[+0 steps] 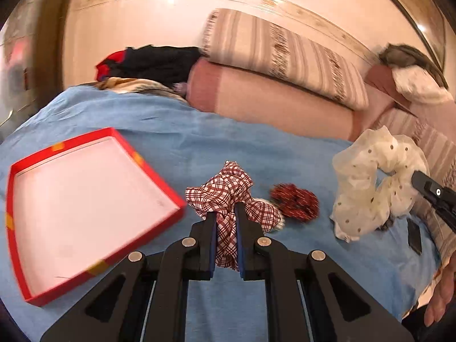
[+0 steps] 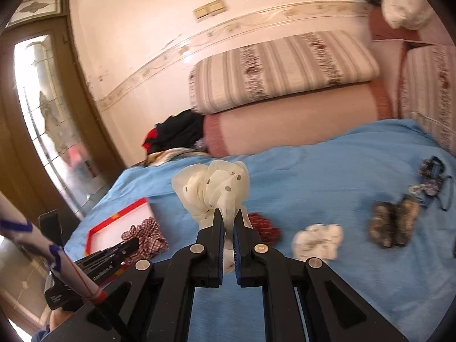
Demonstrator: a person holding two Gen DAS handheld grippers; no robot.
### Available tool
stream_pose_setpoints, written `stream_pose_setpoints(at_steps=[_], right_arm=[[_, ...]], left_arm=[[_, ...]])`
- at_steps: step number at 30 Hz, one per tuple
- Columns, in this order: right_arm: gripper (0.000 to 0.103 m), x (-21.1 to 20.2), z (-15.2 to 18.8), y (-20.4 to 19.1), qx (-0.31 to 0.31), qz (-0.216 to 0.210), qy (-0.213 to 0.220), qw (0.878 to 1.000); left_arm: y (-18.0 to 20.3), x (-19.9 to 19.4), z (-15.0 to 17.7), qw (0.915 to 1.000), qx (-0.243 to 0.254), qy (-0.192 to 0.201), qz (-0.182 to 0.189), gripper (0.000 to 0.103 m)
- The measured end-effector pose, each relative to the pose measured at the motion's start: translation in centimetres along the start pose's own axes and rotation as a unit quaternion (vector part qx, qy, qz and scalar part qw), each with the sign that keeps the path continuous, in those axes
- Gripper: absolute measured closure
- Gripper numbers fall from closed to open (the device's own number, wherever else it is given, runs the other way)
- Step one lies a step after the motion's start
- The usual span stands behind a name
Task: Organize jewelry
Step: 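Carry both scrunchies to the red tray and lower them inside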
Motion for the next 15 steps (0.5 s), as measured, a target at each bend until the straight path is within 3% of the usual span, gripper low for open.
stream_pose_setpoints(at_steps=[7,15], right_arm=[[0.097,4.6,0.1,-5.8,-0.014,-0.054,-0.037,0.998],[0.097,9.4,0.3,-12.2,-0.032,-0.100,-0.074,0.992]], left_arm=[[-6.0,-1.2,-1.8,0.9972,-0.055,0.012,-0.048,0.092],[-13.7,-1.8,-3.0,0.9874,-0.093,0.030,-0.124,0.092]])
Point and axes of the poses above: each gripper's, at about its wrist camera, not at the fingertips, and x roughly the way its jaws point, y to its right, z to its underside, the point moved 8 cm from there along x, roughly the way its jaws point, and after that the axes turned 3 degrees about -z, right-handed, at the moved point
